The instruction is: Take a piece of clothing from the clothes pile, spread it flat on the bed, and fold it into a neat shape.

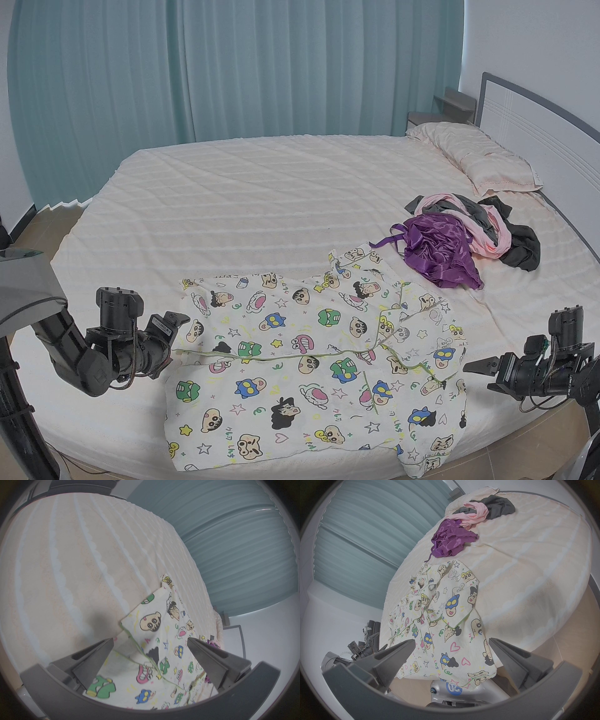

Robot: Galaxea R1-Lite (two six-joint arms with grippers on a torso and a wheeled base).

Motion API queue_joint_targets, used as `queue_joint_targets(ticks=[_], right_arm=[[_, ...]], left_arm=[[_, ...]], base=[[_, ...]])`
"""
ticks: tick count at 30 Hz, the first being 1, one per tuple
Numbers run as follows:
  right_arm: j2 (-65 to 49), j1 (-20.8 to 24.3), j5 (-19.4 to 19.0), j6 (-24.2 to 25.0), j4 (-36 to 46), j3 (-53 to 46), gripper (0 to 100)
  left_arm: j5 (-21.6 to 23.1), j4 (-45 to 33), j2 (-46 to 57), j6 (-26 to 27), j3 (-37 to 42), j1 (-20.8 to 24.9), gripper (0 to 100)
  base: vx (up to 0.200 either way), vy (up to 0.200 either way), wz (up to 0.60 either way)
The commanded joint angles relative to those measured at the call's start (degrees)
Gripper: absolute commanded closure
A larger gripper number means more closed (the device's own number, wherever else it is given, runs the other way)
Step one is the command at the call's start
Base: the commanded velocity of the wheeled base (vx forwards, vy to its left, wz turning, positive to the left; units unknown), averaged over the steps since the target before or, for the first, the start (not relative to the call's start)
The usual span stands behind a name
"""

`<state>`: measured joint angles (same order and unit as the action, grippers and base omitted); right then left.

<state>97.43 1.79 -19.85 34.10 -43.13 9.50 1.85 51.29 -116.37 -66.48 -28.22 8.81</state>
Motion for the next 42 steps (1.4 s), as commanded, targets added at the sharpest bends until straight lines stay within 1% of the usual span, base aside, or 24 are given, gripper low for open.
queue_joint_targets(ticks=[1, 7, 8, 10, 11, 13, 15, 16, 17, 18, 21, 23, 26, 29, 30, 37, 38, 42], right_arm=[[0.40, 0.05, -0.10, 0.00, -0.02, 0.00, 0], [0.40, 0.05, -0.10, 0.09, -0.02, 0.00, 0], [0.75, 0.05, -0.10, 0.09, -0.02, 0.00, 0], [0.75, 0.05, -0.10, 0.00, -0.02, 0.00, 0], [0.75, 0.05, -0.10, 0.00, -0.02, 0.00, 0], [0.75, 0.05, -0.10, 0.09, -0.02, 0.00, 0], [0.83, 0.14, -0.19, 0.00, -0.02, -0.09, 0], [0.83, 0.14, -0.19, 0.00, -0.02, 0.00, 0], [0.92, 0.14, -0.19, 0.00, -0.02, 0.00, 0], [0.92, 0.14, -0.19, 0.00, -0.02, 0.00, 0], [0.92, 0.14, -0.19, 0.00, -0.02, -0.09, 0], [0.92, 0.14, -0.19, 0.00, -0.02, -0.09, 0], [0.92, 0.14, -0.19, 0.00, -0.02, -0.36, 0], [0.83, 0.23, -0.19, 0.00, -0.02, -0.36, 0], [0.83, 0.32, -0.19, 0.00, -0.02, -0.36, 0], [0.75, 0.58, -0.19, 0.00, -0.02, -0.44, 0], [0.75, 0.58, -0.19, 0.00, -0.02, -0.44, 0], [0.66, 0.58, -0.10, -0.08, 0.06, -0.44, 0]], left_arm=[[-1.77, 0.22, -6.59, -0.15, -3.24, 0.33, 0], [-3.79, 0.22, -8.87, -0.15, -6.06, 0.33, 0], [-5.28, 0.31, -9.49, -0.15, -6.50, 0.41, 0], [-6.34, 0.57, -9.84, -0.06, -6.58, 0.50, 0], [-6.86, 0.57, -9.93, 0.03, -6.58, 0.50, 100], [-7.04, 0.57, -9.93, 0.03, -6.58, 0.50, 100], [-10.64, 0.39, -9.22, 0.03, -5.44, 1.21, 100], [-10.82, 0.39, -9.14, -0.06, -5.35, 1.29, 100], [-13.02, 0.57, -8.78, 0.03, -4.21, 2.17, 100], [-14.16, 0.57, -8.43, 0.03, -3.42, 2.61, 100], [-16.62, 0.57, -7.38, 0.12, -1.40, 4.19, 100], [-17.32, 0.57, -6.68, 0.21, -0.43, 4.55, 100], [-19.52, 1.18, -4.74, 2.67, 2.73, 6.22, 100], [-21.98, 2.85, -4.21, 3.19, 3.79, 6.48, 100], [-22.51, 3.29, -4.21, 3.46, 4.14, 6.39, 100], [-22.51, 3.56, -5.45, 4.16, 4.75, 6.48, 100], [-22.51, 3.65, -5.53, 4.07, 4.67, 6.39, 0], [-22.51, 3.73, -5.53, 4.07, 4.84, 6.30, 0]], base=[[0.000, 0.000, 0.00], [0.000, 0.000, 0.00], [0.000, 0.000, 0.00], [0.000, 0.000, 0.00], [0.000, 0.000, 0.00], [0.000, 0.000, 0.00], [0.000, 0.000, 0.00], [0.000, 0.000, 0.00], [0.000, 0.000, 0.00], [0.000, 0.000, 0.00], [0.000, 0.000, 0.00], [0.000, 0.000, 0.00], [0.000, 0.000, 0.00], [0.000, 0.000, 0.00], [0.000, 0.000, 0.00], [0.000, 0.000, 0.00], [0.000, 0.000, 0.00], [0.000, 0.000, 0.00]])
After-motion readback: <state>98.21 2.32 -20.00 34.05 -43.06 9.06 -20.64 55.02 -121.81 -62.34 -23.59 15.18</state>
